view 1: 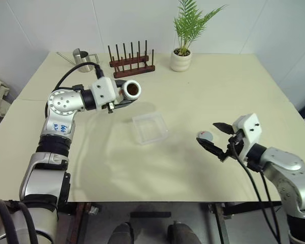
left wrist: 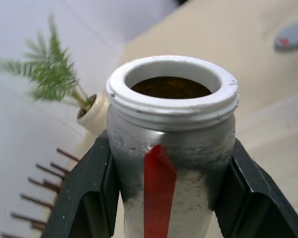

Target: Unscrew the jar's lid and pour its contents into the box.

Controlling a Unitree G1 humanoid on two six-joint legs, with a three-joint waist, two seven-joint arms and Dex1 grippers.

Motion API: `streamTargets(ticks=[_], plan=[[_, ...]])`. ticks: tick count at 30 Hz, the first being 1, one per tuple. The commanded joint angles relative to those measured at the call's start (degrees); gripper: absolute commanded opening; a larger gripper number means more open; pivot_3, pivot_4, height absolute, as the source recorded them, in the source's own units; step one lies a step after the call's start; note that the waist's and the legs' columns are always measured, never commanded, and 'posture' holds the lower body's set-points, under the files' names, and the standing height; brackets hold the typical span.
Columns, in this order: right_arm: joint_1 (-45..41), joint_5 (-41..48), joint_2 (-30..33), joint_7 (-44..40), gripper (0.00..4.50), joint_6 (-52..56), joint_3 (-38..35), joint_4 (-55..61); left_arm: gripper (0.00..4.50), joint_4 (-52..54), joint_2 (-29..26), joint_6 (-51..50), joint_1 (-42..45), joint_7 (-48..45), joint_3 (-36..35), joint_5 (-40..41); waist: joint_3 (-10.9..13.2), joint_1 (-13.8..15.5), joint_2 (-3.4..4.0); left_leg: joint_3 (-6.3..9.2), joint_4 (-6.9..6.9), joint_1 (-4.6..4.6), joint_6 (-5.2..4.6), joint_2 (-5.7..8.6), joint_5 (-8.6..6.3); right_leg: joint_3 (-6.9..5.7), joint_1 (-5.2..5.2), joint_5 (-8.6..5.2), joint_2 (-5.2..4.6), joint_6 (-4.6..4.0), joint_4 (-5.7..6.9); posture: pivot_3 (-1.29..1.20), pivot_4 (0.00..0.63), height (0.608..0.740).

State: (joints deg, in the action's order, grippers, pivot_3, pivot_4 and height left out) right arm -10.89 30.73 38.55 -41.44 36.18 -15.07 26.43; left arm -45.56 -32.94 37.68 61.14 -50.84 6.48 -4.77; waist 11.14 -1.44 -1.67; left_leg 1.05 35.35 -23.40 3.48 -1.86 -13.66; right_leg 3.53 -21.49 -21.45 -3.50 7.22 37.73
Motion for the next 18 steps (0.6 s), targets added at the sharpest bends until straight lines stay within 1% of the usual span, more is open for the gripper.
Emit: streamTargets(ticks=[1, 3, 5, 6, 8, 9, 12, 14, 16, 18], plan=[[1.57, 3.25, 2.09, -4.04, 4.47, -2.04, -3.4, 1.83, 2.04, -4.94, -0.78, 11.68, 4.66, 7.46, 4.23, -9.75, 0.01, -0.08, -0.02, 0.0, 0.01, 0.0, 0.0, 0.01, 0.0, 0.0, 0.0, 0.0, 0.0, 0.01, 0.01, 0.0, 0.15, 0.74], [1.86, 3.14, 2.87, -4.07, 4.47, -2.62, -4.34, 1.66, 2.04, -6.91, -1.18, 17.84, 7.34, 15.5, 8.43, -19.27, 0.02, -0.09, -0.04, -0.01, 0.04, 0.0, 0.0, 0.01, 0.0, 0.02, 0.0, 0.01, 0.0, 0.02, 0.02, 0.0, 0.15, 0.74], [2.19, 3.11, 3.2, -3.77, 4.47, -3.11, -5.01, 1.65, 2.04, -7.72, -2.33, 22.24, 10.37, 26.2, 13.84, -31.26, 0.05, -0.05, -0.09, -0.01, 0.1, -0.01, -0.01, 0.01, 0.0, 0.03, 0.0, 0.03, 0.01, 0.05, 0.02, 0.0, 0.15, 0.74], [2.48, 2.81, 3.37, -3.73, 4.47, -3.36, -5.09, 1.67, 2.04, -7.78, -3.06, 22.82, 11.87, 32.29, 16.53, -37.08, 0.06, -0.03, -0.11, -0.01, 0.11, -0.02, -0.01, 0.02, 0.0, 0.05, 0.0, 0.04, 0.01, 0.07, 0.01, 0.0, 0.15, 0.74], [3.05, 2.75, 3.47, -3.67, 4.47, -3.57, -5.24, 2.01, 2.04, -8.69, -3.91, 23.68, 14.35, 41.37, 20.25, -44.33, 0.06, -0.07, -0.11, -0.04, 0.12, -0.03, -0.02, 0.05, -0.01, 0.1, 0.0, 0.05, 0.0, 0.1, -0.01, 0.0, 0.15, 0.74], [3.5, 3.05, 3.36, -3.32, 4.47, -3.47, -5.55, 2.49, 2.04, -7.85, -4.44, 23.34, 15.95, 47.73, 22.96, -49.63, 0.08, -0.07, -0.13, -0.05, 0.12, -0.03, -0.02, 0.05, -0.01, 0.11, 0.0, 0.05, 0.0, 0.11, -0.02, 0.0, 0.15, 0.74], [4.58, 4.12, 3.3, -2.76, 4.47, -3.0, -6.19, 3.81, 2.04, -7.06, -5.44, 22.02, 19.39, 62.24, 29.66, -60.77, 0.11, 0.06, -0.19, -0.04, 0.1, -0.05, -0.02, 0.05, -0.01, 0.11, -0.02, 0.04, 0.0, 0.13, -0.01, 0.0, 0.15, 0.74], [5.71, 5.47, 3.56, -2.91, 4.47, -2.43, -7.02, 5.12, 2.04, -7.25, -6.18, 18.18, 21.84, 71.94, 35.92, -69.59, 0.13, 0.08, -0.22, -0.04, 0.09, -0.06, -0.02, 0.07, -0.01, 0.12, -0.01, 0.03, 0.0, 0.14, -0.02, 0.0, 0.15, 0.74], [6.36, 6.76, 3.88, -3.15, 4.47, -2.13, -7.67, 5.83, 2.04, -7.63, -5.73, 12.86, 23.87, 81.92, 42.31, -77.68, 0.14, 0.04, -0.25, -0.03, 0.09, -0.09, -0.02, 0.09, -0.02, 0.12, -0.02, 0.02, 0.0, 0.15, -0.03, 0.0, 0.15, 0.74], [6.18, 7.25, 4.16, -3.13, 4.47, -2.02, -7.62, 5.83, 2.04, -7.53, -4.6, 8.43, 25.33, 90.37, 46.23, -82.37, 0.17, 0.08, -0.29, -0.04, 0.08, -0.09, -0.03, 0.09, -0.02, 0.13, -0.02, 0.02, -0.01, 0.16, -0.03, 0.0, 0.15, 0.74]])
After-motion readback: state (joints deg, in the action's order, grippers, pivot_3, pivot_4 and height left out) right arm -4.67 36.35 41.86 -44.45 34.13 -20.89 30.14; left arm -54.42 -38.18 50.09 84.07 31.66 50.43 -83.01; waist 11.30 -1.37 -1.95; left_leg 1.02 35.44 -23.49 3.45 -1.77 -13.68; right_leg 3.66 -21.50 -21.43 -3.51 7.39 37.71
